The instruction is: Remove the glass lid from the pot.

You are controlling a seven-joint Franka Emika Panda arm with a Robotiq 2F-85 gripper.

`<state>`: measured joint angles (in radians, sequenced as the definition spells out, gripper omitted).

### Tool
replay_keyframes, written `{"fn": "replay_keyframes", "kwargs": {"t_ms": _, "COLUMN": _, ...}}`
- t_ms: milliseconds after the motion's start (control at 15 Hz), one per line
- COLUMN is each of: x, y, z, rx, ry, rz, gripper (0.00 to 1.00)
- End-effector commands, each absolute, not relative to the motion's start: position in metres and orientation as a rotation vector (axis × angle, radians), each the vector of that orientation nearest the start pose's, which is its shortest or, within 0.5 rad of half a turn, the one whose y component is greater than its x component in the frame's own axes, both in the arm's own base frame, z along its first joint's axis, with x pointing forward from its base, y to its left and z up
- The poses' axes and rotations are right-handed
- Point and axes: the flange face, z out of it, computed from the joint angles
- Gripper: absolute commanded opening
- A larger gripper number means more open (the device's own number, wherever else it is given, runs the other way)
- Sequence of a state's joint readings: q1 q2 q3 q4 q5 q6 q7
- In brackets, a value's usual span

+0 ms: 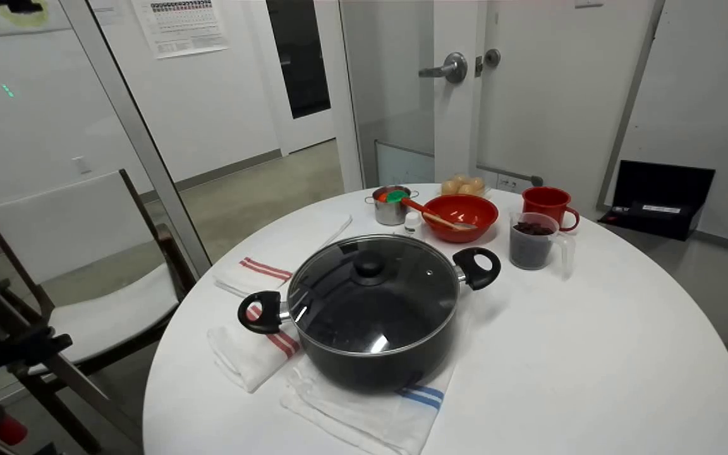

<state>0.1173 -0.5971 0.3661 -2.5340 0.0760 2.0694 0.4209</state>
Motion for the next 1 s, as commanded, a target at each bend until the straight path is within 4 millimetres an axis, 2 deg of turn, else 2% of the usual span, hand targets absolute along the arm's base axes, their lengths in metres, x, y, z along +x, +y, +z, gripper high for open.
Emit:
{"fn": "replay_keyframes", "kwargs": {"t_ms": 0, "x": 0.337, "y": 0.188, "z": 0.471, "rx": -3.212, "ry": 0.031, "rz": -0.24, "gripper": 1.0}}
{"fn": "replay_keyframes", "kwargs": {"t_ms": 533, "x": 0.34, "y": 0.187, "z": 0.472, "rx": -3.212, "ry": 0.029, "rz": -0.238, "gripper": 1.0}}
{"fn": "replay_keyframes", "kwargs": {"t_ms": 667, "x": 0.348, "y": 0.179, "z": 0.473, "rx": -3.212, "ry": 0.026, "rz": -0.227, "gripper": 1.0}}
{"fn": "replay_keyframes", "kwargs": {"t_ms": 933, "x": 0.381, "y": 0.147, "z": 0.467, "rx": -3.184, "ry": 0.022, "rz": -0.128, "gripper": 1.0}}
